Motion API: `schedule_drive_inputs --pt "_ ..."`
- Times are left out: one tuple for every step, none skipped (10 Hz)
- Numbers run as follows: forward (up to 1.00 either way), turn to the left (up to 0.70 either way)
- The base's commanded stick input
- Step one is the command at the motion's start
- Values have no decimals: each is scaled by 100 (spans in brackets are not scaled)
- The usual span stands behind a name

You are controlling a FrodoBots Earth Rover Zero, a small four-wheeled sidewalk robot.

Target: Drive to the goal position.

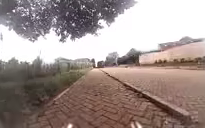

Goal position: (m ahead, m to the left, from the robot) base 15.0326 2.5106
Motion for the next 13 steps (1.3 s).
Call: schedule_drive_inputs --pt "70 3" --pt "70 1" --pt "70 5" --pt "70 9" --pt "70 8" --pt "70 7" --pt "70 10" --pt "70 8" --pt "70 7" --pt "70 6" --pt "70 13" --pt "70 12" --pt "70 11"
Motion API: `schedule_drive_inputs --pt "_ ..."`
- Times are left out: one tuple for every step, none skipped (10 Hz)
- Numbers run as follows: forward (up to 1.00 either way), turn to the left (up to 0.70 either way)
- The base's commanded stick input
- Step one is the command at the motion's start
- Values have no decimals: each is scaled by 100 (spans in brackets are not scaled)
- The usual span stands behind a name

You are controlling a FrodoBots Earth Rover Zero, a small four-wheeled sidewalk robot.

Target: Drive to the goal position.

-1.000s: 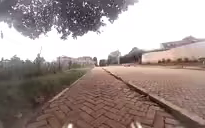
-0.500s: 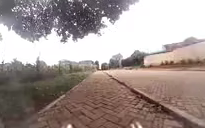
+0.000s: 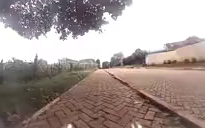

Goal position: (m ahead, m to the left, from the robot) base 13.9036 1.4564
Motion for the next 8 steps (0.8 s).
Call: schedule_drive_inputs --pt "70 10" --pt "70 7" --pt "70 4" --pt "70 11" --pt "70 15" --pt "70 16" --pt "70 12" --pt "70 9"
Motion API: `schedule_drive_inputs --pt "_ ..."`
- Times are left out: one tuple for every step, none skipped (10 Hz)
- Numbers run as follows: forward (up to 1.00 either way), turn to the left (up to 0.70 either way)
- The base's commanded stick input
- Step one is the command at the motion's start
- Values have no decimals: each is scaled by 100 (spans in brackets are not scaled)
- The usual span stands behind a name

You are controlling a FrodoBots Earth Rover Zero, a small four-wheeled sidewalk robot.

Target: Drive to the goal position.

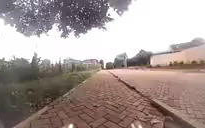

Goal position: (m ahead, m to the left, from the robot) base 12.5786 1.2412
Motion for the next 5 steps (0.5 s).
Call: schedule_drive_inputs --pt "70 8" --pt "70 8" --pt "70 7" --pt "70 6" --pt "70 20"
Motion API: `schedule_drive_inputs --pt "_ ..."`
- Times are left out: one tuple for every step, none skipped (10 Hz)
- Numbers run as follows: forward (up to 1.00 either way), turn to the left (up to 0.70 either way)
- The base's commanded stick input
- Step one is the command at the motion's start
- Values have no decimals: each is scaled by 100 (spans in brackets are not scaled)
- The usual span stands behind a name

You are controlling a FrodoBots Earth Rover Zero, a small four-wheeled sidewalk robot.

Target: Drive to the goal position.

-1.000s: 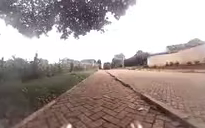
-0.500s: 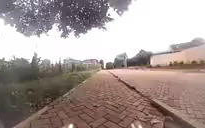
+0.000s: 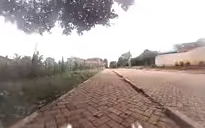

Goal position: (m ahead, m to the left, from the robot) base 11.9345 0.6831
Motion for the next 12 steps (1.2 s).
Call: schedule_drive_inputs --pt "70 29" --pt "70 29" --pt "70 14" --pt "70 13" --pt "70 10" --pt "70 7" --pt "70 11" --pt "70 10" --pt "70 1" --pt "70 2" --pt "70 0" --pt "70 0"
